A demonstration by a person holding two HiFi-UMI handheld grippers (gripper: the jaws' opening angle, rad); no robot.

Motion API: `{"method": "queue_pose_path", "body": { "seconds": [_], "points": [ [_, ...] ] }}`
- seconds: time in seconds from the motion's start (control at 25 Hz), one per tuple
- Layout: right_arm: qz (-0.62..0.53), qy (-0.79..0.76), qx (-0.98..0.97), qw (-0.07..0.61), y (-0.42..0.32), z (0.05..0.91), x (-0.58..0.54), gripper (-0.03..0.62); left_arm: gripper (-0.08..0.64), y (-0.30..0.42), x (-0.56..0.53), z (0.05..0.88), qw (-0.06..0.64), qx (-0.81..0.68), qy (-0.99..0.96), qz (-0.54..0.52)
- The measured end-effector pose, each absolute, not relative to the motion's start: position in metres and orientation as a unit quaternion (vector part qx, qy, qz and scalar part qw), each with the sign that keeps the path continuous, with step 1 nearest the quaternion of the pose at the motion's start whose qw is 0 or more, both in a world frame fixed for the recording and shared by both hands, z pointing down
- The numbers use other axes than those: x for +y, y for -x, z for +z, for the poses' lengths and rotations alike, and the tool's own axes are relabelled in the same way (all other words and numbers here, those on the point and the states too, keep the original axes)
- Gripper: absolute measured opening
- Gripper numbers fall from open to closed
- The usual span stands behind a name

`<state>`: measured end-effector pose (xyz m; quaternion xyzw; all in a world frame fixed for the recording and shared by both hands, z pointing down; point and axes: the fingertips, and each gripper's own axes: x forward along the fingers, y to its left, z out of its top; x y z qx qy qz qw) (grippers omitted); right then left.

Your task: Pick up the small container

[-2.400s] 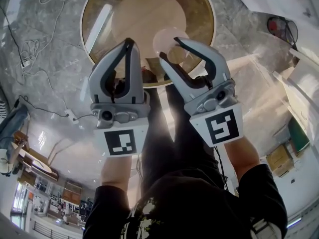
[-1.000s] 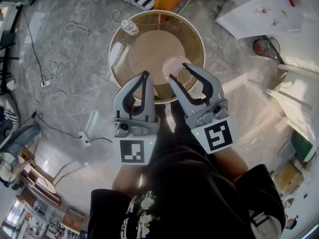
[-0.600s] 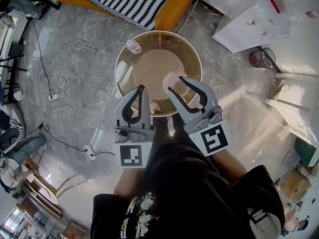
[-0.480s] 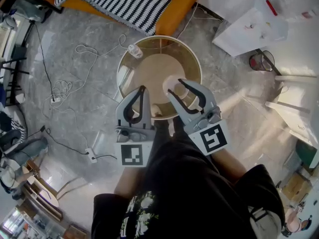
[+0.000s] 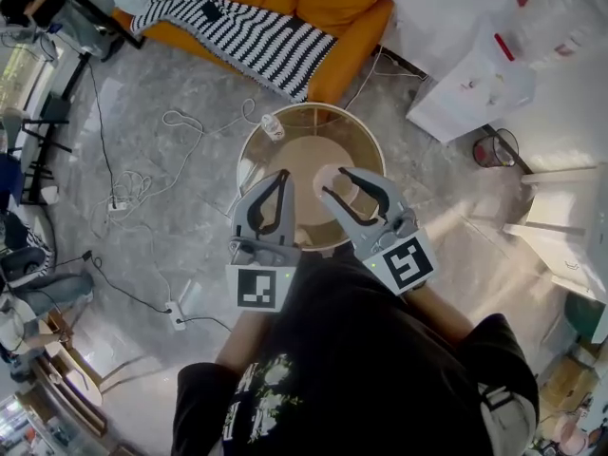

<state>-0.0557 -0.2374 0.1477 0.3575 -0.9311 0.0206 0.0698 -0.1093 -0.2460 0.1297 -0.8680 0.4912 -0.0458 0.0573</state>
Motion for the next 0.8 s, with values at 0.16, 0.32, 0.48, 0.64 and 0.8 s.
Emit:
{"method": "queue_pose_path", "body": {
  "seconds": [0.16,0.32,0.48,0.64,0.8],
  "points": [
    [0.013,-0.349,-0.934,0.069,0.060,0.129,-0.228,0.135,-0.003,0.111,-0.237,0.112,0.062,0.484,0.872,-0.042],
    [0.016,-0.344,-0.937,0.063,0.058,0.118,-0.227,0.135,-0.003,0.114,-0.234,0.104,0.059,0.489,0.869,-0.038],
    [0.014,-0.347,-0.936,0.060,0.052,0.114,-0.231,0.133,-0.003,0.116,-0.237,0.092,0.072,0.495,0.865,-0.036],
    [0.008,-0.348,-0.935,0.065,0.055,0.110,-0.230,0.133,-0.003,0.119,-0.235,0.085,0.077,0.497,0.864,-0.032],
    [0.007,-0.347,-0.936,0.064,0.053,0.109,-0.227,0.133,-0.003,0.117,-0.234,0.086,0.079,0.498,0.863,-0.035]
  ]
}}
